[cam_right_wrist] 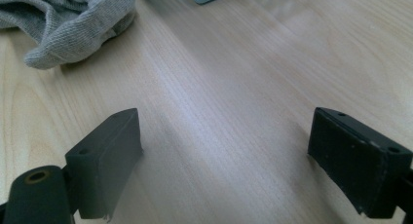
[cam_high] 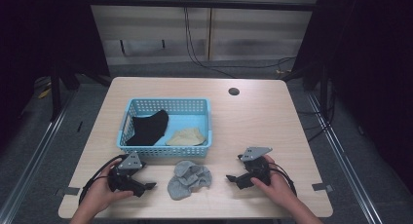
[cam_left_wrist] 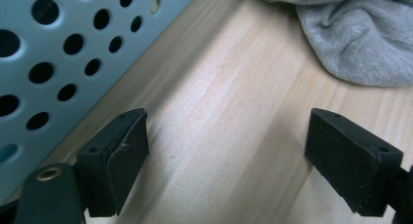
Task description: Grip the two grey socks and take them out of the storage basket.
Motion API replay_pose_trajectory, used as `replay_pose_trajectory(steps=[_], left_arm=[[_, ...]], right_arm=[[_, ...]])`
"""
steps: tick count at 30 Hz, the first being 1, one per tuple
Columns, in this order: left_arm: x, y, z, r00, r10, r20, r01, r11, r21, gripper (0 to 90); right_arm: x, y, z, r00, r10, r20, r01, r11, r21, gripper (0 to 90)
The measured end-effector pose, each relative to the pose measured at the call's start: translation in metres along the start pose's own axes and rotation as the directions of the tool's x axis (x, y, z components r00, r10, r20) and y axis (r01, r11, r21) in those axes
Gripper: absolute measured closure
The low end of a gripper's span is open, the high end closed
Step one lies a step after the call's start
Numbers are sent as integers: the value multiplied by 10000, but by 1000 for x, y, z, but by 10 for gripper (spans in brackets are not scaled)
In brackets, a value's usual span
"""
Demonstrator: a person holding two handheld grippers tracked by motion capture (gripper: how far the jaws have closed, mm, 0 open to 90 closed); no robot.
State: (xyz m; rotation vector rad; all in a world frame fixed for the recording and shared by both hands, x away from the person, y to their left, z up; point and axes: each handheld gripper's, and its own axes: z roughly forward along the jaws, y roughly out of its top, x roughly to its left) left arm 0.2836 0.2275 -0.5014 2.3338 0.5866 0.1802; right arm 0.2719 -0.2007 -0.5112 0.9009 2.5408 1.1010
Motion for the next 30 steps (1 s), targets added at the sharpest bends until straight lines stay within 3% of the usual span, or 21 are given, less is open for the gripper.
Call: replay_pose_trajectory(steps=[2, 8, 12, 30], left_arm=[[1, -3, 0, 10000, 13, 54, -12, 9997, -236, 155], [2, -5, 0, 10000, 57, 15, -57, 9994, -335, 153], [4, -9, 0, 9999, 99, 58, -95, 9971, -760, 150], [4, -9, 0, 9999, 114, 46, -110, 9974, -712, 148]], right_arm=[[0, 0, 0, 10000, 3, -1, -3, 10000, 1, 116], [0, 0, 0, 10000, 3, 1, -3, 10000, 0, 116], [0, 0, 0, 10000, 4, 0, -4, 10000, 1, 116], [0, 0, 0, 10000, -13, 2, 13, 10000, -2, 116]])
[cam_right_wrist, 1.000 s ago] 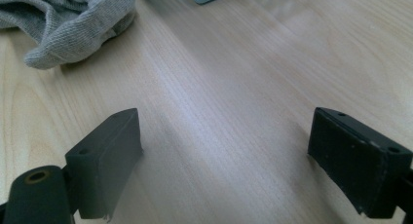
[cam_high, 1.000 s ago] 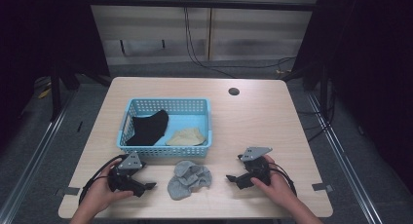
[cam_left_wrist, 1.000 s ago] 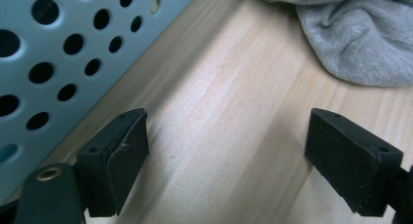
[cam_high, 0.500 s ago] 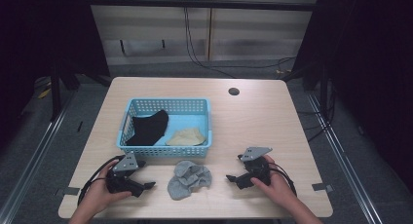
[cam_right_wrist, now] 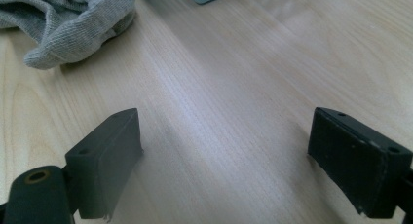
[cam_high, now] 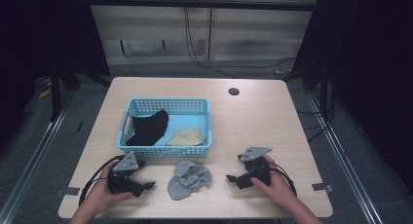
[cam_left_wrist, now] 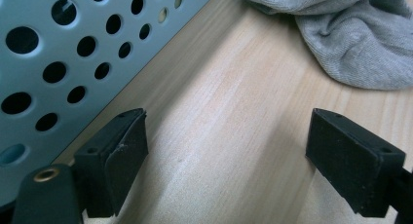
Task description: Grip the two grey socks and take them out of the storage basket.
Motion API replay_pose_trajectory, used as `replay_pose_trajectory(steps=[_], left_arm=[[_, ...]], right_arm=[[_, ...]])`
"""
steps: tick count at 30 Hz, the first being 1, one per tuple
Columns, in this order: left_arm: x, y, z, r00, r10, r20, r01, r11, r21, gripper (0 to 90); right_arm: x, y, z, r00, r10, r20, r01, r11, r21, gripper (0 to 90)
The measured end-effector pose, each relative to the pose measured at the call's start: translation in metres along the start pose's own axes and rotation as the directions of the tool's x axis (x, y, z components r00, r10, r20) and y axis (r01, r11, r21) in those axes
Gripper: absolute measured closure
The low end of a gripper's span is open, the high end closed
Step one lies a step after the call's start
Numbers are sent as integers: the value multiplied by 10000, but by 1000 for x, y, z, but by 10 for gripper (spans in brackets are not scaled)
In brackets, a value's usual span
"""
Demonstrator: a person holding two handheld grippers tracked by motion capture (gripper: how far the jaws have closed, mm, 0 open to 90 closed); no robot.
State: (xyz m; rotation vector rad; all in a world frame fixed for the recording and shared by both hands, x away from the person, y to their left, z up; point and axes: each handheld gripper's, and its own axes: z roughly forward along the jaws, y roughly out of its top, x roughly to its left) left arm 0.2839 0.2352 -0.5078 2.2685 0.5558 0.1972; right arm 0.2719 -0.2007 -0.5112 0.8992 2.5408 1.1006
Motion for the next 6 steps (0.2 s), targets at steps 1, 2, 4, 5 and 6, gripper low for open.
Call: replay_pose_trajectory(steps=[1, 2, 4, 5, 6], left_arm=[[0, 0, 0, 10000, -10, 9, 10, 10000, -2, 148], [0, 0, 0, 10000, -2, 0, 2, 10000, 2, 148], [0, 0, 0, 10000, -5, -3, 5, 10000, -2, 148], [0, 0, 0, 10000, -1, -3, 1, 10000, -1, 148], [0, 0, 0, 10000, -2, -5, 2, 10000, 1, 148]], right_arm=[[0, 0, 0, 10000, 2, 0, -2, 10000, 0, 116], [0, 0, 0, 10000, -1, 1, 1, 10000, -1, 116], [0, 0, 0, 10000, 13, 2, -13, 10000, 2, 117], [0, 0, 0, 10000, 13, 0, -13, 10000, 3, 116], [0, 0, 0, 10000, 16, -1, -16, 10000, 3, 116]])
